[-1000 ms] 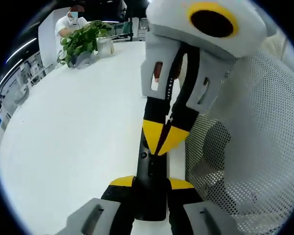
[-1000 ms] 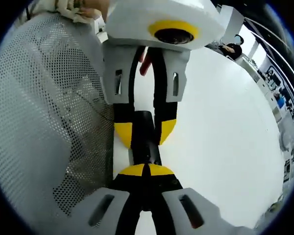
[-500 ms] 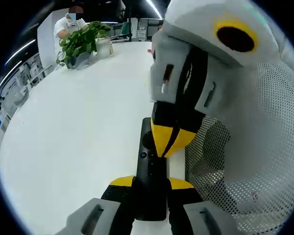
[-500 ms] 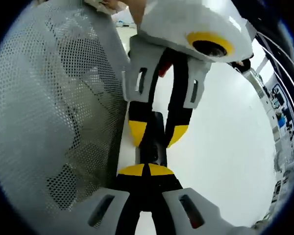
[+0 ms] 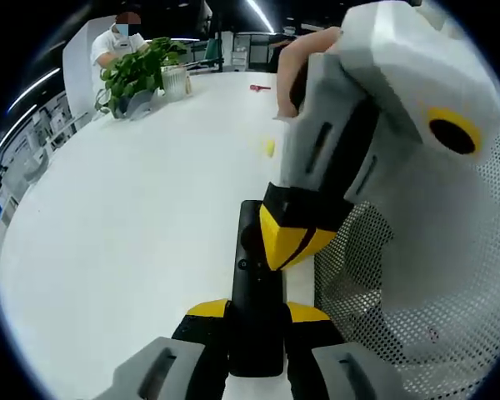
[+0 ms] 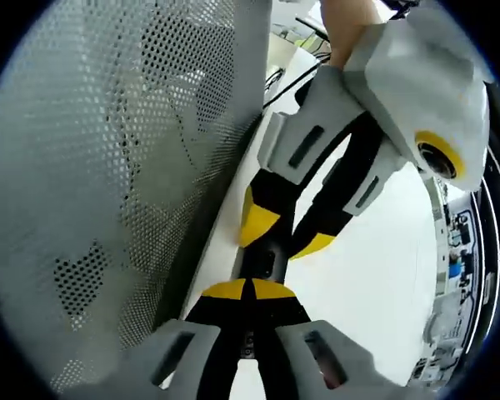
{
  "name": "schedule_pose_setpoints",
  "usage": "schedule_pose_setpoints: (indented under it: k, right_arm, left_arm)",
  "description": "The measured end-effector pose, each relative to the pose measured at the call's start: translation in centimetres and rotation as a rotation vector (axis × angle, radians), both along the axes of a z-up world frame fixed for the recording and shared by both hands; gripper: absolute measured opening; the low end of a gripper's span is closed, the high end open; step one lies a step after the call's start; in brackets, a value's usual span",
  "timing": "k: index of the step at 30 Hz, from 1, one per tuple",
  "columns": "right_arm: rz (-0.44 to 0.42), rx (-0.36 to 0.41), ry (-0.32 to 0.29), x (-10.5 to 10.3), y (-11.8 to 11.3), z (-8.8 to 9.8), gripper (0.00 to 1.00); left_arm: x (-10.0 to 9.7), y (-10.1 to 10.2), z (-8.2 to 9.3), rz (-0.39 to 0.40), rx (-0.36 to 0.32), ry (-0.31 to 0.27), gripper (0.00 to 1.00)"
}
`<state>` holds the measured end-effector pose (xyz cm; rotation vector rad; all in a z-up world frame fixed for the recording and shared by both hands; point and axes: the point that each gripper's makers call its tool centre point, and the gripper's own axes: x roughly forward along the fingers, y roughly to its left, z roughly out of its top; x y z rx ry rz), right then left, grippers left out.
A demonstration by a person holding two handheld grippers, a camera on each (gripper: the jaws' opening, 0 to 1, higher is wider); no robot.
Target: Press the specified remote control buttons in sequence, fully releasing each button before pressing the next.
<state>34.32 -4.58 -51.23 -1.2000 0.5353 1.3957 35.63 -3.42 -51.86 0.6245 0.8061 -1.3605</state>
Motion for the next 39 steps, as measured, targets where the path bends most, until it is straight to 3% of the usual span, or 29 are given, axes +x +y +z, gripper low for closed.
schedule_pose_setpoints:
  k: [10,22,28,39]
  right_arm:
    - [-0.254,0.128,0.266,0.3,0.1,0.4,0.00]
    - [-0.221,0.117,0.187,0.8,0.6,0.4,0.00]
    - [-0.232,0.118,0.207,1.0,0.8,0.4,0.00]
    - [-0.232,0.098,0.172,1.2,1.0,0.3,0.00]
  left_arm:
    - [0.0,0.0,0.0,0.000,0.001,-0.001,0.25]
    - [0.0,-0.1,0.1,0.003,-0.002,0.004,0.25]
    - [-0.1,-0.1,0.1,0.003,-0.003,0.005,0.25]
    - [0.0,-0.1,0.1,0.009,-0.003,0.008,0.24]
